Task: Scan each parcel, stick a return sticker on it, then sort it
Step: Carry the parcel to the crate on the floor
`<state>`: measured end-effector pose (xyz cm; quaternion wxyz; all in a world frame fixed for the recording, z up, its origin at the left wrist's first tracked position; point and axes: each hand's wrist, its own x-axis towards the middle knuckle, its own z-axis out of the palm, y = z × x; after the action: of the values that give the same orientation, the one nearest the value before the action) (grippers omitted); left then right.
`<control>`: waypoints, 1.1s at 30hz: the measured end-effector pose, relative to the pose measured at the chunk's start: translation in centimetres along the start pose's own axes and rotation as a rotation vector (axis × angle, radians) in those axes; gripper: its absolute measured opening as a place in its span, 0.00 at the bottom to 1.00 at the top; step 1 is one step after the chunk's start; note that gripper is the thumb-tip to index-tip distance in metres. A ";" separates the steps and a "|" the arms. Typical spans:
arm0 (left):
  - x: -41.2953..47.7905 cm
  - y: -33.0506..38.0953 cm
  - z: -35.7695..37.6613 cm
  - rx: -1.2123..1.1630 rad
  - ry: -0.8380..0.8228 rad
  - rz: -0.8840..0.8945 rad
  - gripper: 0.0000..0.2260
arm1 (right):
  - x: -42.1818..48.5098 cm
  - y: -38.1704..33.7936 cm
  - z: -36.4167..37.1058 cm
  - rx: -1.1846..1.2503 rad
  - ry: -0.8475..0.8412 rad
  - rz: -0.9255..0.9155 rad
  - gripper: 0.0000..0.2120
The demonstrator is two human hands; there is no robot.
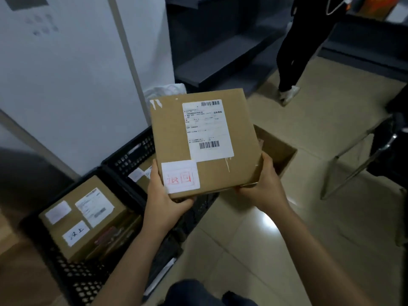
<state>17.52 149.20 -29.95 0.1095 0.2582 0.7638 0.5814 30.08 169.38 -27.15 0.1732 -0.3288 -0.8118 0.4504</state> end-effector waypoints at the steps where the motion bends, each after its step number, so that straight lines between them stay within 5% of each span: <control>1: 0.3 -0.2 0.1 0.003 0.032 -0.039 0.50 | 1.3 -0.1 0.2 0.009 -0.042 -0.012 0.51; 8: 3.4 -2.9 0.3 0.061 0.221 -0.283 0.59 | 9.7 -0.4 3.6 0.014 -0.301 -0.102 0.50; 18: 9.2 -7.9 -0.1 0.186 0.352 -0.484 0.58 | 19.4 0.2 10.7 -0.037 -0.529 -0.102 0.48; 33: 11.4 -24.2 4.2 0.084 0.439 -0.902 0.53 | 28.0 12.2 25.5 -0.321 -0.841 0.047 0.53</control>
<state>3.39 154.03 -52.57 0.1760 -0.2217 0.8271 0.4855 -0.30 177.59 -51.50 -0.2350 -0.1583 -0.8635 0.4172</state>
